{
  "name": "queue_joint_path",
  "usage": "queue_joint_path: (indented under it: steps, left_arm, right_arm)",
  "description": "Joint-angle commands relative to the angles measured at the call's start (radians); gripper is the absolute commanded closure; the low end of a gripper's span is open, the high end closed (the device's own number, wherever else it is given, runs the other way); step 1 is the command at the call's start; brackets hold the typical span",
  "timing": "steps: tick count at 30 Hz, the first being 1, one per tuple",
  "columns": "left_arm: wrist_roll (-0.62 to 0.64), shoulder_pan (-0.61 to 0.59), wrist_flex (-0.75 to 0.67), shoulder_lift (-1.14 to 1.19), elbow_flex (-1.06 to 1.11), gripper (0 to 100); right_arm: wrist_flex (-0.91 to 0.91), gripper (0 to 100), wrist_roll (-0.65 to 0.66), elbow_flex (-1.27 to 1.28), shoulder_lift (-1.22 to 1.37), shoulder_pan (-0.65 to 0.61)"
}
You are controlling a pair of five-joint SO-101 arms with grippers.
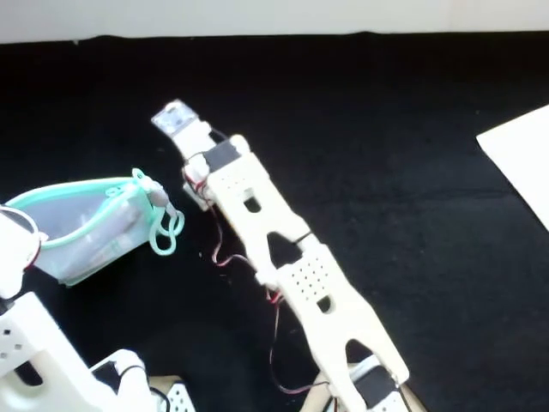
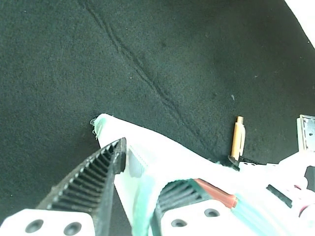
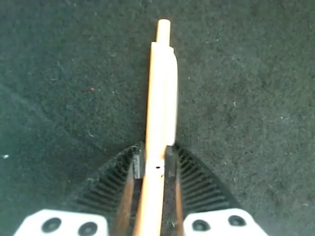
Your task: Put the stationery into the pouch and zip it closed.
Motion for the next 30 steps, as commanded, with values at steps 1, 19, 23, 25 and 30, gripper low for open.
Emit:
queue_joint_path:
  steps: [1, 19, 23, 25, 30]
  left_arm:
    - [-0.015, 0.010, -0.015, 0.013, 0.039, 99]
    - [-0.015, 0.016, -0.015, 0.013, 0.044, 99]
    - [-0.015, 0.016, -0.015, 0.013, 0.041, 99]
    - [-0.015, 0.016, -0.014, 0.010, 0.041, 99]
    - [-0.015, 0.016, -0.011, 0.007, 0.039, 99]
  right_arm:
    - [0.076, 99.1, -0.014, -0.113, 0.001, 0.015]
    - [0.053, 99.2, -0.299, -0.578, -0.774, -0.025]
    - [0.051, 99.2, -0.293, -0.578, -0.877, -0.194]
    - [0.041, 99.2, -0.262, -0.578, -0.874, -0.271]
    - [-0.061, 99.2, -0.250, -0.578, -0.742, -0.343]
